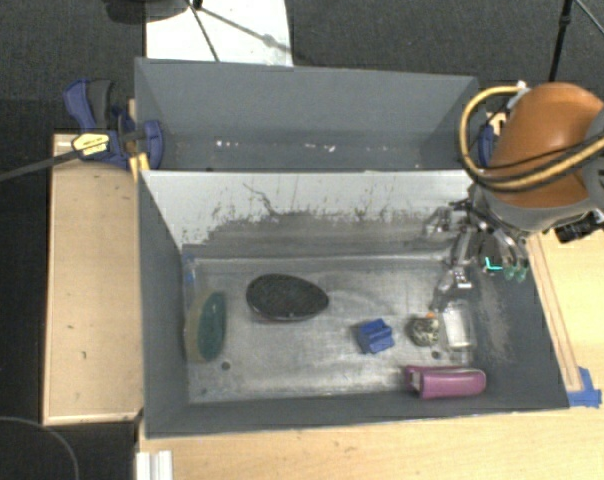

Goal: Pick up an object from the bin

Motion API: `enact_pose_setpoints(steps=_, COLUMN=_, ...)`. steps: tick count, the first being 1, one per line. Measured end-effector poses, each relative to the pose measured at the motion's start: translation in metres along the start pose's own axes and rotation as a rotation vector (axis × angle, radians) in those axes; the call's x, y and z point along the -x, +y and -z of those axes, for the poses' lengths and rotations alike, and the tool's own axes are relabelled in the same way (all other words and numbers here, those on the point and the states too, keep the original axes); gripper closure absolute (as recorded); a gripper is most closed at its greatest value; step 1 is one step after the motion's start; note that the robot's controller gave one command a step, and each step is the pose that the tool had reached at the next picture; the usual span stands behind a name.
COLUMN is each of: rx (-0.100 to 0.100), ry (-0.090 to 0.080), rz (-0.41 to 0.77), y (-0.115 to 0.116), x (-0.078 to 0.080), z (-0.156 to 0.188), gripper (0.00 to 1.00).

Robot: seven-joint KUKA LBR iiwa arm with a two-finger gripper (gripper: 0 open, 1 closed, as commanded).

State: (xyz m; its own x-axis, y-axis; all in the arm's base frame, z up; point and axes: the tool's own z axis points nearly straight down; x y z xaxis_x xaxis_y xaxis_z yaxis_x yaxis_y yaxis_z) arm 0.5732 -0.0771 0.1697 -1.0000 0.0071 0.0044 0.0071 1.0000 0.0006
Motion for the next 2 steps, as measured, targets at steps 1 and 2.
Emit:
enact_pose_setpoints(steps=1, rx=-0.003, ry=-0.017, rz=0.262, y=0.013, x=-0.047, z=-0.098, gripper=0.0)
enact_pose_setpoints(steps=2, rx=0.0, ry=-0.026, rz=0.248, y=0.11, x=-0.055, z=-0.095, gripper=0.0)
